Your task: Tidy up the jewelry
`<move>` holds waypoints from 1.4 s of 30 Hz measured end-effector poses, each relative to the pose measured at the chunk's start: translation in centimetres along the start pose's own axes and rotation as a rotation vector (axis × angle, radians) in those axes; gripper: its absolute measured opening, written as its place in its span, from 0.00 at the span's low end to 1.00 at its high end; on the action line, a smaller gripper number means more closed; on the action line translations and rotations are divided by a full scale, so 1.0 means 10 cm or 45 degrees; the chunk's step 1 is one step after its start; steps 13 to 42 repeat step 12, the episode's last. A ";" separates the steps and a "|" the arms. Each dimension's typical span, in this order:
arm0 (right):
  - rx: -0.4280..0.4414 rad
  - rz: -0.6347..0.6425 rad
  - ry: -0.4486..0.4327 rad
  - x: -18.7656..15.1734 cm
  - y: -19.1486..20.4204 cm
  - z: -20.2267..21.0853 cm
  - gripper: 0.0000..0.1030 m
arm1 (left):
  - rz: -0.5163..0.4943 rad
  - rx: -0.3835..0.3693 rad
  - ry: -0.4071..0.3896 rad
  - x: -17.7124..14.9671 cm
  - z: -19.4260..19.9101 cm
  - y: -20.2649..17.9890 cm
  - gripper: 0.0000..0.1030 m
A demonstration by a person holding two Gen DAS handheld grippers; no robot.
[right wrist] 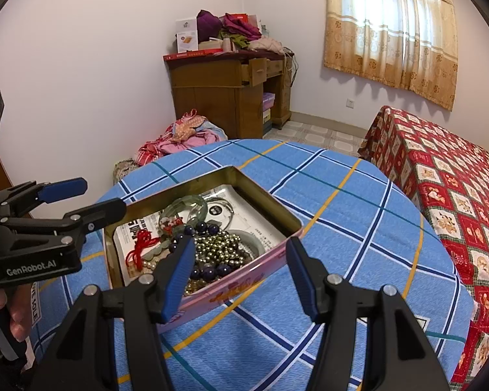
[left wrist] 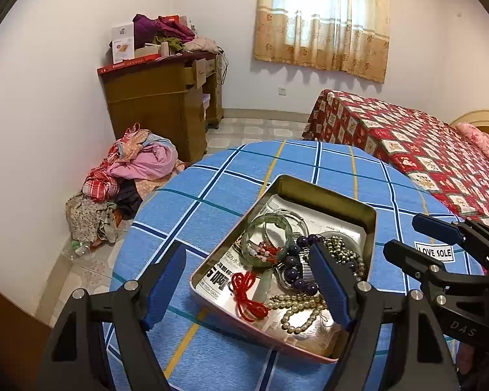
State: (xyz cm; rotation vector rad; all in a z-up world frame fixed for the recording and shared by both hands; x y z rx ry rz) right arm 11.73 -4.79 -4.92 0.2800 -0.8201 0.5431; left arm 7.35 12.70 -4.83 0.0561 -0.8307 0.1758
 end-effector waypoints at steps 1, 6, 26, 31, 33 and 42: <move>-0.001 0.000 0.001 -0.01 0.00 0.00 0.58 | 0.000 0.006 0.001 0.01 0.00 0.00 0.76; -0.001 -0.003 0.005 -0.03 0.00 -0.02 0.58 | -0.008 0.032 0.000 0.00 -0.01 0.00 0.76; -0.004 -0.007 0.004 -0.04 -0.02 -0.03 0.59 | -0.034 0.036 -0.022 0.01 0.03 -0.03 0.76; -0.004 -0.007 0.004 -0.04 -0.02 -0.03 0.59 | -0.034 0.036 -0.022 0.01 0.03 -0.03 0.76; -0.004 -0.007 0.004 -0.04 -0.02 -0.03 0.59 | -0.034 0.036 -0.022 0.01 0.03 -0.03 0.76; -0.004 -0.007 0.004 -0.04 -0.02 -0.03 0.59 | -0.034 0.036 -0.022 0.01 0.03 -0.03 0.76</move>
Point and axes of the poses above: each gripper's, at about its wrist camera, not at the fingertips, and z roughly against the way its jaws point, y to its left, x to its top, the point moved 4 cm from there along -z, roughly the way its jaws point, and after that the axes turned 3 degrees about y, right-handed, at the moved point
